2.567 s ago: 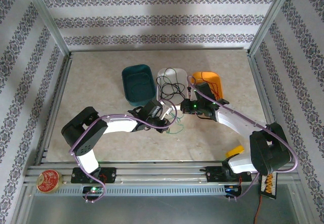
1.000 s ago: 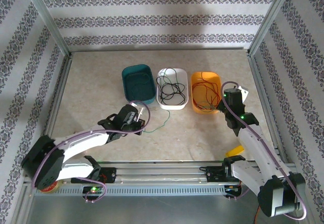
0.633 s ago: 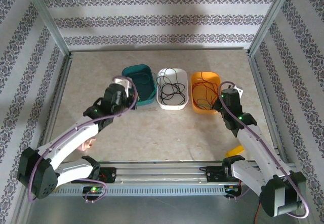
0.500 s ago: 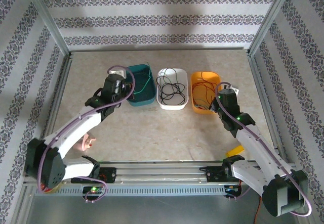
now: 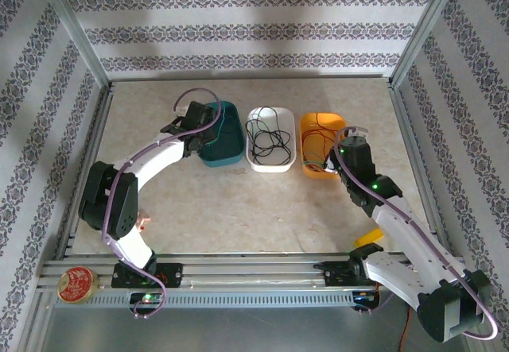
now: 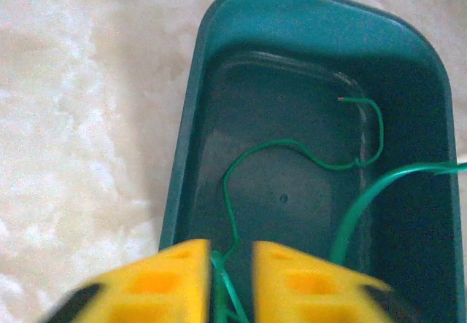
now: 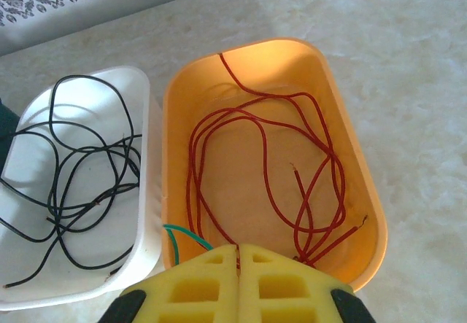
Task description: Untangle the cables
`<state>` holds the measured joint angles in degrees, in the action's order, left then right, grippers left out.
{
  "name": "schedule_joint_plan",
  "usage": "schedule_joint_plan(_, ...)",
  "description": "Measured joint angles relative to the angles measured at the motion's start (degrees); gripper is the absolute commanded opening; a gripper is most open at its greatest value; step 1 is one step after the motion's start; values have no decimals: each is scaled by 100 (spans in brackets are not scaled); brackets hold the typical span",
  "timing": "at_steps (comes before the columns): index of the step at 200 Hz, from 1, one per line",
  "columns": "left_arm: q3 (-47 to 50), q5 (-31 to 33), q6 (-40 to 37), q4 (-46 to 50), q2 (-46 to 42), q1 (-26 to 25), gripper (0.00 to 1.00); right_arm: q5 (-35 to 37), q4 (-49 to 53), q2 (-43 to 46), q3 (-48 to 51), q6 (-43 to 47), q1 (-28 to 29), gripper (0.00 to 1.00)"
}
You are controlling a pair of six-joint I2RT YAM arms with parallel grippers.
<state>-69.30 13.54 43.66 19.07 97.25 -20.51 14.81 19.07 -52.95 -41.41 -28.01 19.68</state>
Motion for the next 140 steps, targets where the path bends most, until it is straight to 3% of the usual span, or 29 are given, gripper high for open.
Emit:
schedule_joint_plan(9,-37,11,57,0,37,0,66,-33,2,22,0,20,0,2)
schedule_joint_plan(47,-15,-55,87,-79,-22,-4,85,-149,92,140,-52,118,11,2)
schedule_joint_plan(81,444,-450,-389,-732,-660,-131,90,-361,146,157,-332,140,160,2)
schedule_joint_plan(120,1458,-1683,-660,-1875,-1593,-385,91,-1012,15,24,-732,94,160,2)
schedule_joint_plan(140,2116,-1937,-616,-2194,-1912,-428,91,-1373,-127,-177,-844,-35,203,2)
